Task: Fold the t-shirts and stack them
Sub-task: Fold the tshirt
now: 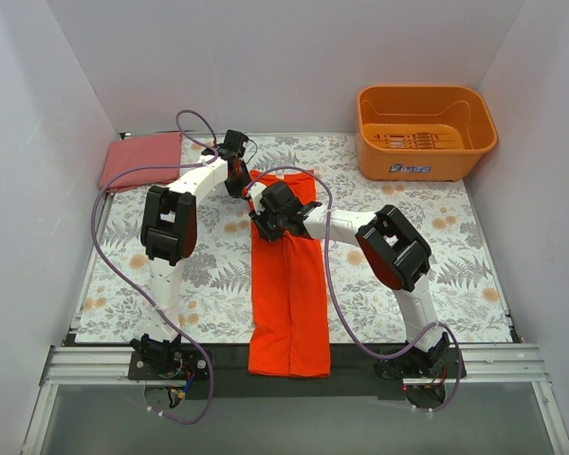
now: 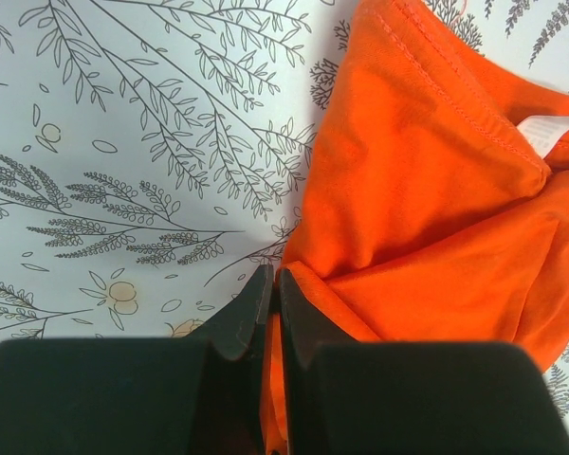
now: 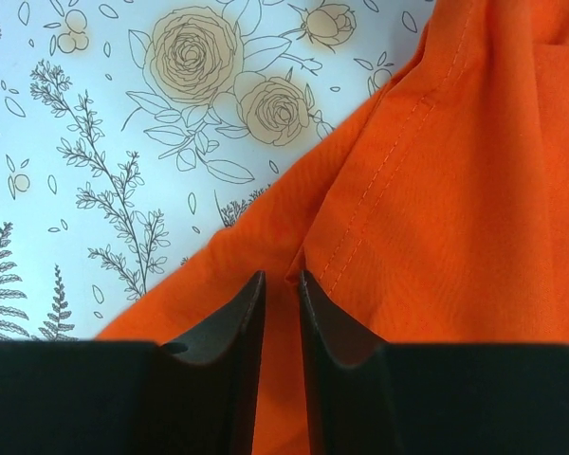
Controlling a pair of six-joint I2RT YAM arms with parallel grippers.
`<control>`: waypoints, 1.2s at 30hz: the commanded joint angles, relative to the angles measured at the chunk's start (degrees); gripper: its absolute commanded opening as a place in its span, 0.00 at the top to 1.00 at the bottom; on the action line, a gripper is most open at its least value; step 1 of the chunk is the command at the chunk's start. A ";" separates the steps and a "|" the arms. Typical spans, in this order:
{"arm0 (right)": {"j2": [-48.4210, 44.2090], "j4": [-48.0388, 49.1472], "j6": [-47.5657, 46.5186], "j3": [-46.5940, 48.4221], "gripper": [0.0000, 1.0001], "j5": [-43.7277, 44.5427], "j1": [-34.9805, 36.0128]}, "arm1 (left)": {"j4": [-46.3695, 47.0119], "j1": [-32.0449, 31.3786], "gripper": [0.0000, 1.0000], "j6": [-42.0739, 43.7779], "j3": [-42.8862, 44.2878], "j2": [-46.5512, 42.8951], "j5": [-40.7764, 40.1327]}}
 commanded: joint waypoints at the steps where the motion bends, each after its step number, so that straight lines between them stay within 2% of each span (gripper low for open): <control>1: 0.19 0.88 -1.12 1.06 0.73 2.21 0.00 | 0.18 -0.13 1.00 0.75 0.05 -2.27 -0.62; 10: -1.39 0.79 -1.38 1.06 0.83 2.83 0.00 | 0.18 -0.13 1.00 1.10 -0.04 -2.62 -0.44; 11: -1.65 0.79 -1.47 0.98 0.88 2.74 0.00 | 0.27 -0.13 1.00 1.10 -0.04 -2.62 -0.44; 15: -2.35 0.79 -1.38 0.80 0.98 1.86 0.00 | 0.18 -0.13 1.00 1.19 -0.04 -2.53 -0.36; 27: -7.80 0.88 1.52 -1.74 0.99 0.10 -0.62 | -2.71 -0.13 1.00 0.83 2.24 -3.68 -2.37; 36: -9.65 1.23 8.10 -4.82 0.99 -3.24 -2.55 | -7.46 -0.22 1.00 -1.71 4.79 -4.38 -2.73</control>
